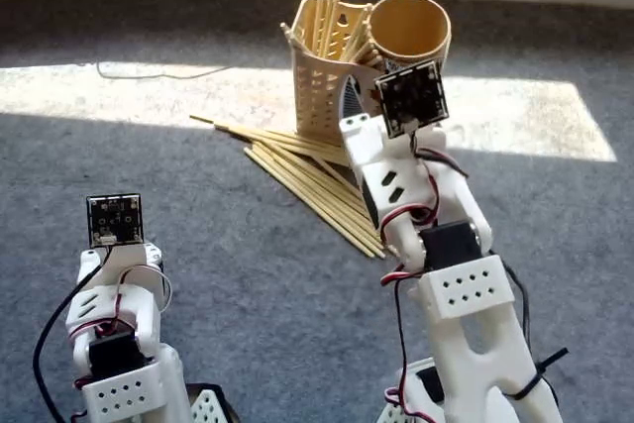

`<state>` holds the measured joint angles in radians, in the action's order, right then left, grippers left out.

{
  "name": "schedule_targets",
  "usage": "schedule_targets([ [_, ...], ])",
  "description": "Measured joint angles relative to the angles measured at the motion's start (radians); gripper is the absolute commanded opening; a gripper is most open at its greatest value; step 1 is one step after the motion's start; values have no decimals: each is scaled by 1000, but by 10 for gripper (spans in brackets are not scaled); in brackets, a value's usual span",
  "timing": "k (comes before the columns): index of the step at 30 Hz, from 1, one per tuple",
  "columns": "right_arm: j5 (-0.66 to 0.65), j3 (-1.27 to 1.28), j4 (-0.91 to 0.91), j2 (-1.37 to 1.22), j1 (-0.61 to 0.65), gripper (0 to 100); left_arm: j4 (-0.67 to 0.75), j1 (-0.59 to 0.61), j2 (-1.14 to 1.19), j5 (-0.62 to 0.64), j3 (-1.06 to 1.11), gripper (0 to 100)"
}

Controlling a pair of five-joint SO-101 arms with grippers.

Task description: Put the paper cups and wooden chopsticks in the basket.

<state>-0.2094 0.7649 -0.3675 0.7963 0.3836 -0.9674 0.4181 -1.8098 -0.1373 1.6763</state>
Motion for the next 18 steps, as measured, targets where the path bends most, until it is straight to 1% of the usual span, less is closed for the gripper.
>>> schedule_targets([
  [6, 0, 0, -193, 12, 71, 159, 0, 0, 0, 0, 0, 8],
  [12, 0, 0, -342, 12, 75, 159, 0, 0, 0, 0, 0, 8],
  [16, -6, 41, -390, 12, 95, 159, 0, 0, 0, 0, 0, 8],
  [18, -40, 68, -390, 12, 118, 159, 0, 0, 0, 0, 0, 8],
])
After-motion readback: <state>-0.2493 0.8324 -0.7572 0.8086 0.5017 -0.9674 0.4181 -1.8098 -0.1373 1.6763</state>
